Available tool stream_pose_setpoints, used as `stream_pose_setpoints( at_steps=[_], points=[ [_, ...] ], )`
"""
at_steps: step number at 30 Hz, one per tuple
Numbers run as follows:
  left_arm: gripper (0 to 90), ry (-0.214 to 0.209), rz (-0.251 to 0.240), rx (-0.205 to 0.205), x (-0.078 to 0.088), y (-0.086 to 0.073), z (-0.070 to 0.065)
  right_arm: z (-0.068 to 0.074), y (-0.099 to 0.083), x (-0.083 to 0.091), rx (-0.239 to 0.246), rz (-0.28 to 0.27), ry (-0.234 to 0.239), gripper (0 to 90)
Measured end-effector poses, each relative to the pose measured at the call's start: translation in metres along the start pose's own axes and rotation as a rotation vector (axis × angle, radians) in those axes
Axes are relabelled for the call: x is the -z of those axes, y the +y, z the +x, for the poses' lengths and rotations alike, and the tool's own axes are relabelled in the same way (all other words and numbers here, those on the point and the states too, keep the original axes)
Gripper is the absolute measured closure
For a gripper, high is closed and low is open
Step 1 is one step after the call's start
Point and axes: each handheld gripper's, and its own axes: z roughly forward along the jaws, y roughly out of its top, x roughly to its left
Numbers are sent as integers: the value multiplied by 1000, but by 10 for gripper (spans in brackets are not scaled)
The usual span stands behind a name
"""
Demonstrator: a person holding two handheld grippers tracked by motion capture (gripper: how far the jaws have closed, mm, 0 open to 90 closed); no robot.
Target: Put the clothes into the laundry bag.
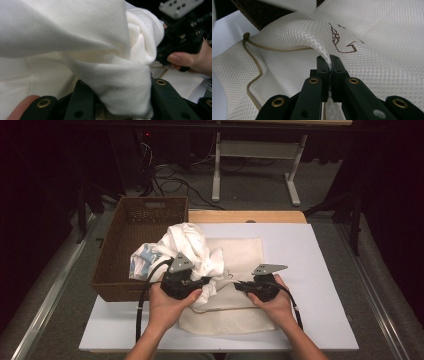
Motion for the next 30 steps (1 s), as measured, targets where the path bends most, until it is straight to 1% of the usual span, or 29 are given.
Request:
stream_pose_setpoints(
  at_steps=[1, 2, 3, 4, 5, 6, 7, 8, 9, 10, 11, 13, 15, 16, 17, 18, 19, 20, 21, 22, 23, 25, 26, 27, 28, 29, 30],
  points=[
    [681, 0, 6, -14, -2, -3, -2, 0, 0, 0, 0, 0, 0, 889],
    [680, 5, 20, -41, -6, -7, -5, 0, 0, 0, -7, 0, 0, 889],
    [680, 10, 22, -52, -8, -10, -7, 0, 0, 0, -7, 0, 0, 889],
    [680, 26, 31, -77, -12, -15, -9, 0, 0, 0, -8, 0, 0, 889],
    [680, 32, 36, -84, -15, -18, -10, 0, 0, -1, -7, 0, -1, 889],
    [680, 44, 45, -96, -19, -24, -11, 0, 0, -1, -7, 1, -1, 889],
    [680, 59, 58, -118, -23, -30, -13, 0, 0, -1, -6, 0, -2, 889],
    [680, 78, 90, -140, -29, -41, -15, 0, 0, 0, -9, -1, -1, 889],
    [680, 78, 90, -140, -29, -41, -15, 0, 0, 0, -9, -1, -1, 889],
    [680, 74, 86, -123, -32, -52, -13, -1, 0, 0, -9, -2, 0, 889],
    [679, 74, 86, -123, -32, -52, -13, -1, 0, 0, -9, -2, 0, 889],
    [675, 67, 52, -101, -30, -61, -10, 0, -1, -1, -7, 1, -2, 889],
    [668, 50, 23, -77, -28, -63, -9, 0, -1, -2, -7, 4, -1, 889],
    [657, 50, 12, -76, -27, -63, -9, 1, -1, -2, -6, 5, -1, 889],
    [635, 50, 12, -76, -27, -63, -9, 0, -1, -2, -7, 3, -2, 889],
    [635, 49, 5, -74, -26, -63, -10, 0, -1, -2, -7, 3, -2, 889],
    [587, 31, -14, -69, -23, -62, -12, 0, -1, -1, -8, 2, -3, 888],
    [509, 17, -29, -60, -20, -61, -13, 0, -1, -1, -9, 2, -2, 888],
    [445, 7, -38, -54, -17, -59, -15, 0, -1, -1, -6, 2, -2, 888],
    [395, -5, -60, -46, -12, -56, -17, 0, -1, 0, -7, 6, -3, 887],
    [325, -6, -79, -45, -7, -53, -19, 0, -2, -1, -8, 5, -3, 887],
    [228, 15, -125, -46, 4, -47, -22, -1, -2, -1, -6, 7, -5, 886],
    [171, 41, -175, -33, 17, -40, -22, 0, -2, -2, -3, 10, -7, 886],
    [156, 41, -175, -33, 17, -40, -22, 0, -2, -2, -3, 10, -7, 886],
    [156, 57, -214, -16, 28, -33, -18, 0, -2, -2, -2, 12, -7, 886],
    [126, 94, -241, 0, 39, -26, -11, 0, -2, -2, 2, 15, -8, 886],
    [117, 121, -245, 5, 43, -22, -6, 0, -2, -2, 2, 13, -9, 886]
  ],
)
